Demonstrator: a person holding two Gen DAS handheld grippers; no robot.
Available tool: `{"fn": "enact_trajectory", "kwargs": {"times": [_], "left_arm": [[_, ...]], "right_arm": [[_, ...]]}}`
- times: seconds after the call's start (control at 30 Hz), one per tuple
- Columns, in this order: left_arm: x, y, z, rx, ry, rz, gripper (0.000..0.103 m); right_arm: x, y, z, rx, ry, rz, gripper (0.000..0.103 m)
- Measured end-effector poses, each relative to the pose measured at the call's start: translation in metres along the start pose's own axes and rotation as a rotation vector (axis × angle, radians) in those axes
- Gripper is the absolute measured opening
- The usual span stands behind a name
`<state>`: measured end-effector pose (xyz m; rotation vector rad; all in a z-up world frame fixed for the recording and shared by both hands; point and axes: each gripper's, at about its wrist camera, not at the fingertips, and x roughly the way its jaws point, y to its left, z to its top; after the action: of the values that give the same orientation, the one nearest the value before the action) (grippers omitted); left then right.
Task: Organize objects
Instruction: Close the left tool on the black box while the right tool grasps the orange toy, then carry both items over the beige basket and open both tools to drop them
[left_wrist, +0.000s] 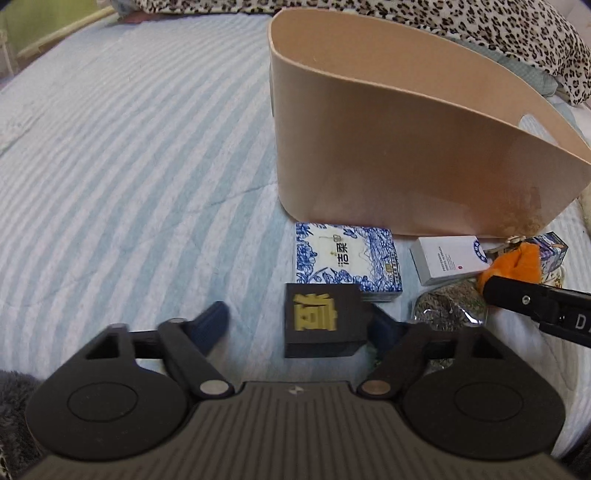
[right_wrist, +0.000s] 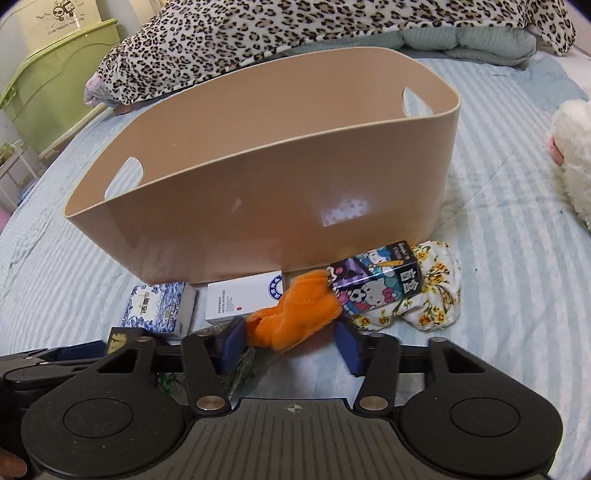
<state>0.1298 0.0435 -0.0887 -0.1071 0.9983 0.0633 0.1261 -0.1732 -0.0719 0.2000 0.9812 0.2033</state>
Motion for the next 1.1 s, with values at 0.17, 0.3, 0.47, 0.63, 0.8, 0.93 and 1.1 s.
{"fn": "enact_trajectory", "kwargs": {"times": [0.17, 0.3, 0.47, 0.63, 0.8, 0.93, 1.1], "left_arm": [[-0.004, 0.000, -0.003, 0.013, -0.016, 0.002, 0.052], [-0.010, 0.001, -0.007, 0.025, -0.030, 0.002, 0.047], [-0.011, 0.003, -0.004, -0.002, -0.041, 0.007, 0.046], [-0.034, 0.007, -0.003, -0.019, -0.085, 0.011, 0.046], [-0.066, 0.005, 0.008, -0.025, -0.153, -0.005, 0.046], [-0.086, -0.005, 0.026, -0.013, -0.212, -0.011, 0.046], [-0.106, -0.026, 0.058, 0.026, -0.306, -0.012, 0.046]], "right_arm": [[-0.003, -0.001, -0.002, 0.006, -0.003, 0.020, 0.015], [-0.011, -0.002, -0.005, 0.008, -0.034, 0.022, 0.009], [-0.028, -0.001, -0.006, 0.001, -0.069, 0.022, 0.008], [-0.053, -0.003, -0.007, 0.008, -0.117, 0.028, 0.007], [-0.077, -0.010, 0.000, 0.015, -0.176, 0.038, 0.007], [-0.092, -0.016, 0.013, 0.016, -0.235, 0.047, 0.008], [-0.104, -0.020, 0.037, 0.003, -0.306, 0.052, 0.008]]}}
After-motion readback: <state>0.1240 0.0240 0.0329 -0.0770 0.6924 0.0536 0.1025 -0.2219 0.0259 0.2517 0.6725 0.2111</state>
